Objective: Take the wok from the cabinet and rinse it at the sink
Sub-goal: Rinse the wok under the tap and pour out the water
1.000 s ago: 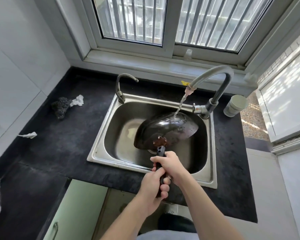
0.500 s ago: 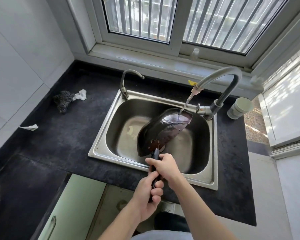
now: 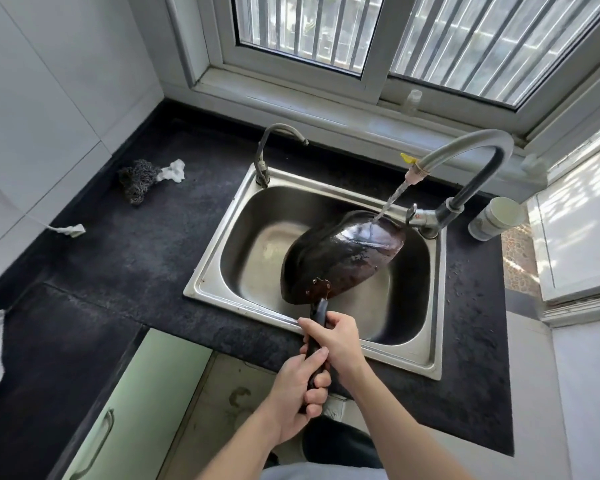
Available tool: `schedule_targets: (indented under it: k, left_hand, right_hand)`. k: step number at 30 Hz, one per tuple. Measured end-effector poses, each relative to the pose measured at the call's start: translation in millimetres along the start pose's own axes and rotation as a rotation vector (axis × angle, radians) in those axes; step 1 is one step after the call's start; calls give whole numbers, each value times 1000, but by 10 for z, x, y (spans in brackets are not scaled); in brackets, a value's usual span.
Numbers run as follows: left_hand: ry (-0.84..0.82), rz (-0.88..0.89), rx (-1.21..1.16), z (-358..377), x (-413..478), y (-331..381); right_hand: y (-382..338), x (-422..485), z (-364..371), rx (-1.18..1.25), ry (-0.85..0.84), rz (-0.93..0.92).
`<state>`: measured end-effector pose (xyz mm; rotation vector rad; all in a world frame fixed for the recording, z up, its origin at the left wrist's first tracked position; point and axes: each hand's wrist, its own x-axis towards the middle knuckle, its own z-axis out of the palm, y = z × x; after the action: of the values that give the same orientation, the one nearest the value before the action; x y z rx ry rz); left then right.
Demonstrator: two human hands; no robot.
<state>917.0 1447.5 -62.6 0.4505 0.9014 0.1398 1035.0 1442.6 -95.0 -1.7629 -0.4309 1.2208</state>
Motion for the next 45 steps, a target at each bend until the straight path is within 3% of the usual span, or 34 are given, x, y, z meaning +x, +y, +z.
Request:
schedule_targets:
  k: [13, 31, 45]
  left_hand:
    - [-25, -5, 112, -58, 1, 39]
    - [163, 134, 515, 41, -87, 75]
    - [494, 373, 1355, 68, -153, 75]
  right_hand:
    - [48, 20, -28, -60, 14, -33]
    - [29, -6, -46, 289, -156, 57]
    - [5, -161, 6, 801, -184, 256]
